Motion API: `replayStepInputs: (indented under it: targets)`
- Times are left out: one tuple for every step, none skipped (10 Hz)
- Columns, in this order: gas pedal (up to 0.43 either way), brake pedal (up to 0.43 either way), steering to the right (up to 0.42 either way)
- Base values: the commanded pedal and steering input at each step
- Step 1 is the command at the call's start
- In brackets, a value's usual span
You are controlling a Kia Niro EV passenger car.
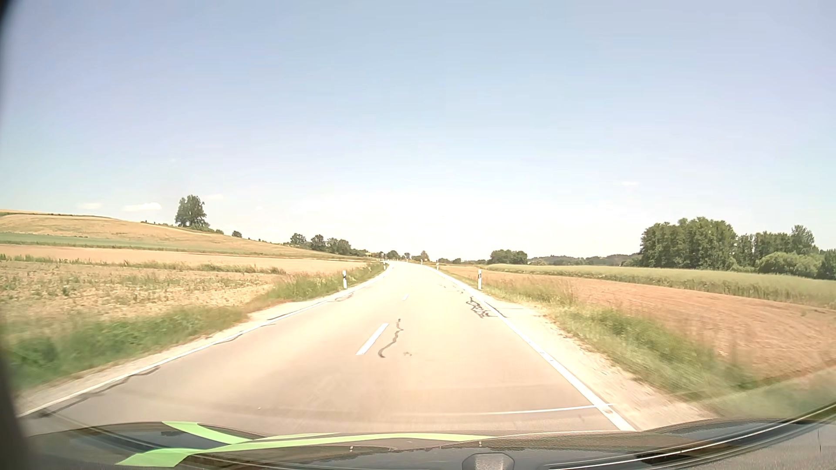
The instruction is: Follow the waypoints while adhering to traffic rules and regulations
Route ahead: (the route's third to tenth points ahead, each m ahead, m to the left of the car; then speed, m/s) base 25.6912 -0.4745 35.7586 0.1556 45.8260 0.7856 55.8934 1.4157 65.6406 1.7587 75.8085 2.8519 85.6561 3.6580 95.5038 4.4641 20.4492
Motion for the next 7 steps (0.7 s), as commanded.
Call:
replayStepInputs:
  targets:
    - [0.220,0.000,-0.012]
    - [0.220,0.000,-0.012]
    - [0.220,0.000,-0.012]
    - [0.228,0.000,-0.012]
    - [0.240,0.000,-0.011]
    - [0.248,0.000,-0.011]
    - [0.248,0.000,-0.011]
